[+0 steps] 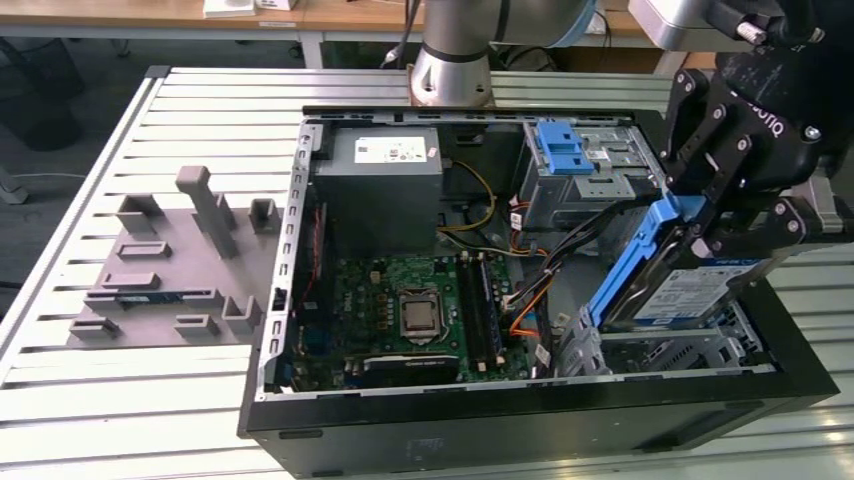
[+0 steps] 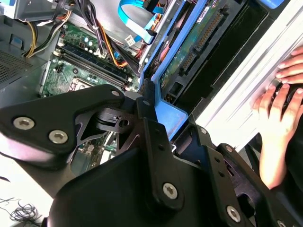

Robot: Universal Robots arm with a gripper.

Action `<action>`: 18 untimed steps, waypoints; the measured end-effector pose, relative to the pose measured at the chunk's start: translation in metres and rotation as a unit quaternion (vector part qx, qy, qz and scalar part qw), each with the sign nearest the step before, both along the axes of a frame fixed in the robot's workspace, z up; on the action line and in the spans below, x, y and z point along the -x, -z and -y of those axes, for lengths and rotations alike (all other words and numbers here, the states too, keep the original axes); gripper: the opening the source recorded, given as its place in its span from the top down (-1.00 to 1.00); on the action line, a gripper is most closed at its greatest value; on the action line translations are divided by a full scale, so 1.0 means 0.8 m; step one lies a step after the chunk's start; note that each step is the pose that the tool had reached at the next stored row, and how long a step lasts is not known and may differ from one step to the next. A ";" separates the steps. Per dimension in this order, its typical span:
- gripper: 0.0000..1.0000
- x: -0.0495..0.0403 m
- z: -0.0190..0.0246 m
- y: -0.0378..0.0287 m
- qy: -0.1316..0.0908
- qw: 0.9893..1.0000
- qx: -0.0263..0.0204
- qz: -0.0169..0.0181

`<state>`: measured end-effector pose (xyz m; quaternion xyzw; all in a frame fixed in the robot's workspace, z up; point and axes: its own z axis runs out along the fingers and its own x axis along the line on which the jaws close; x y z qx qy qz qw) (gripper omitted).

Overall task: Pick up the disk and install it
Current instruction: 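Insert the disk into the insertion slot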

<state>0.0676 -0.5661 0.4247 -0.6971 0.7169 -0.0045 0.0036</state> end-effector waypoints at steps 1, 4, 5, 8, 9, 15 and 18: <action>0.27 0.000 0.0000 0.0007 0.000 1.000 0.000 0.000; 0.27 0.000 0.0000 0.0037 0.000 1.000 0.000 0.000; 0.27 0.000 0.0000 0.0044 0.000 1.000 0.000 0.000; 0.27 0.000 0.0000 0.0068 0.000 1.000 0.000 0.000; 0.27 0.000 0.0000 0.0076 0.000 1.000 0.000 0.000; 0.27 0.000 0.0000 0.0121 0.000 1.000 0.000 0.000; 0.27 0.000 0.0000 0.0137 0.000 1.000 0.000 0.000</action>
